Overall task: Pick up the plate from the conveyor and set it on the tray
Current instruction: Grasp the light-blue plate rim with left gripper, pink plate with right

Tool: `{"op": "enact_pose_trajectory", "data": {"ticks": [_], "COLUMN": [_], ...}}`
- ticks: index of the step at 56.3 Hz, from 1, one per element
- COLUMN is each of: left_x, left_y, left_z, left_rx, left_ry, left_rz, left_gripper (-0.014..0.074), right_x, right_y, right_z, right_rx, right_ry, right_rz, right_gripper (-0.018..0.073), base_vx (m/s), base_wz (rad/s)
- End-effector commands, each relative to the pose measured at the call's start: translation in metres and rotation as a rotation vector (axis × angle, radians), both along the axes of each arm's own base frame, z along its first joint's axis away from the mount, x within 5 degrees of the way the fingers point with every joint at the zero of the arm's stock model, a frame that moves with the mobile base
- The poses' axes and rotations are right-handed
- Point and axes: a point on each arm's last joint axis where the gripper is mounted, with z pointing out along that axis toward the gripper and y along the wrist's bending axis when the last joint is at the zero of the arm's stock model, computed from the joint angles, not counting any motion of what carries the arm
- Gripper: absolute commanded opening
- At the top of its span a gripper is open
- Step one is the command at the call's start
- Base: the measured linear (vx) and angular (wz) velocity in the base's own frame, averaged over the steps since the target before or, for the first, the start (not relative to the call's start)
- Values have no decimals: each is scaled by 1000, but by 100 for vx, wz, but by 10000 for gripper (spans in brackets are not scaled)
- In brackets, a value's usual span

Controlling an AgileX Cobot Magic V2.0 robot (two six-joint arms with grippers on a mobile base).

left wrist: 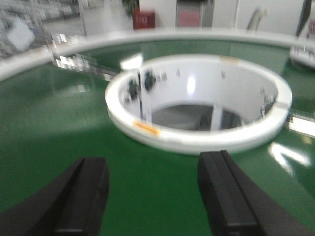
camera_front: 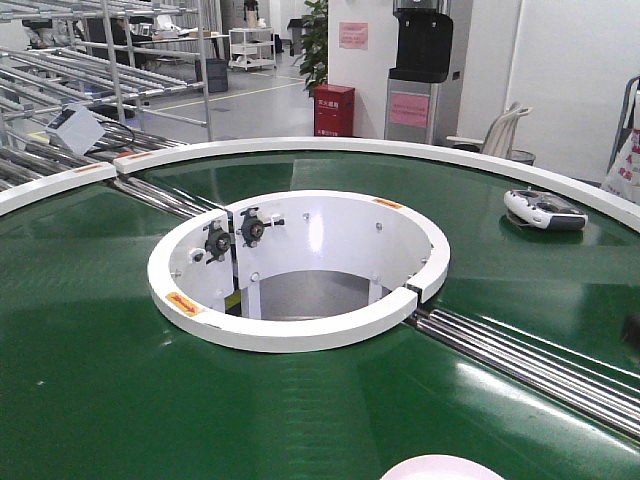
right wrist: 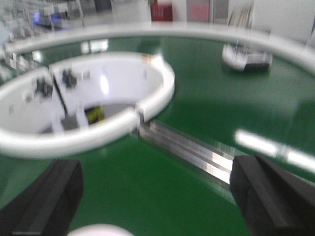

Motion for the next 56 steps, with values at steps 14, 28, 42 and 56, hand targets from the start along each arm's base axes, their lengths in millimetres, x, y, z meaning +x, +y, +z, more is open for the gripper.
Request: {"op": "enact_pose_trajectory", "data": {"ticks": [14,28,42,56], "left_x": [61,95,110,118], "left_y": [-15,-31,-34,-35], "left_z": [-60,-120,-157,-184], "left_rx": [-20,-3,15,10], "left_ry": [451,669,783,860], "left_rz": [-35,-63,-57,-45], "left_gripper": [524,524,524,524], "right_x": [87,124,137,146], "right_y": [33,37,39,39], "right_z": [-49,-107,-138,-162], "right_rx": [-95,-86,-89,-89], "right_ry": [557,789,873,920], "right_rz": [183,176,174,168], "right_gripper": [536,531,531,531], "base_vx": [0,0,0,0], "base_wz": [0,0,0,0]}}
